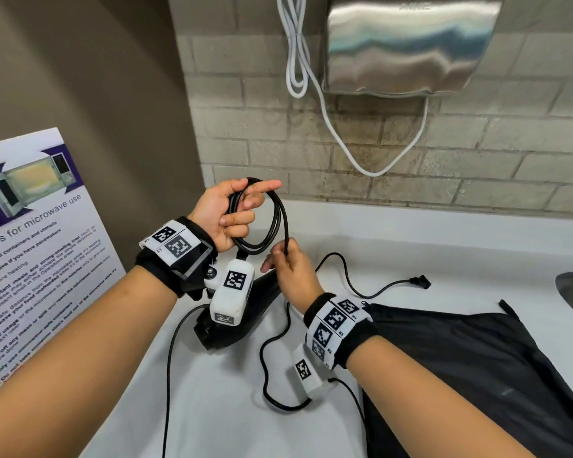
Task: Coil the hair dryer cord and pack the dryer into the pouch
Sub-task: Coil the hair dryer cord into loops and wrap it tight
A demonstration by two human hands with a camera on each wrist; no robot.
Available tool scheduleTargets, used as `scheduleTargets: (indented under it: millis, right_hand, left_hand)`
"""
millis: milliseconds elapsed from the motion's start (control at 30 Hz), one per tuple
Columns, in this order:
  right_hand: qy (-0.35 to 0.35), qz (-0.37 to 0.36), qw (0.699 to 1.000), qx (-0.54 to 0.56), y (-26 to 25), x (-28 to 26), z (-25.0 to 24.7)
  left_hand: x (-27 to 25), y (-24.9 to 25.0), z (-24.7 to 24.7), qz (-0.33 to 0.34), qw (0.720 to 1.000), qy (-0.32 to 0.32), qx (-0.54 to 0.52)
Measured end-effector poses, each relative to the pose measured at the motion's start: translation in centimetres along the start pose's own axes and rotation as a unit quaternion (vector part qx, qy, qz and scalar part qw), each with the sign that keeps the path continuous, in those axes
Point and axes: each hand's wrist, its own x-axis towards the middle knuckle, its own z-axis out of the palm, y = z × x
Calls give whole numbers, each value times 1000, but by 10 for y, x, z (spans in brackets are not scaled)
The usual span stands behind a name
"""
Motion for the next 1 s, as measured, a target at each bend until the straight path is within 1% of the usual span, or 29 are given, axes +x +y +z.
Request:
scheduleTargets:
  millis: [67,133,233,300,367,433,533,600,667,700,767,800,867,900,1000]
  right_hand:
    - [-11,9,1000,23,1,-3,2]
    - [-4,6,999,43,1,-5,2]
    - [-1,-25,998,56,2,-6,-1]
    - [-26,-43,999,7,2,-6,-2]
    - [-70,-38,996,-50,1,-8,-1]
    - [-112,-30,989,-87,-3,-10,1]
    - [-144,-4,977,-156,-11,-13,6]
    - [-167,-4,960,-226,-17,-16,6]
    - [-197,-13,924,-326,-21,-23,4]
    - [-203,-19,911,-358,-21,-26,3]
    - [-189,-43,902,-387,-20,-30,0]
    - [-179,-63,894,-407,-20,-30,-2]
    - [-159,-118,861,-469,-20,-30,-6]
    - [-146,-149,844,-494,-22,-28,-9]
    - [-81,-253,807,-527,-28,-26,-19]
  left_hand:
    - [0,1,-1,8,1000,17,-9]
    - [-1,1,-3,13,999,21,-23]
    - [-1,1,-7,20,998,25,-48]
    - [0,-1,-12,19,996,7,-83]
    - [1,-2,-15,20,993,-14,-120]
    - [2,-4,-12,27,992,7,-123]
    - [4,-3,-5,46,994,71,-76]
    - [5,-1,-4,58,992,90,-72]
    - [5,1,-5,72,989,105,-72]
    - [6,2,-4,79,988,117,-68]
    - [6,1,2,90,983,153,-40]
    - [6,0,6,97,980,172,-16]
    - [9,-3,14,107,973,199,51]
    - [9,-5,19,108,968,205,95]
    - [10,-10,32,107,947,210,217]
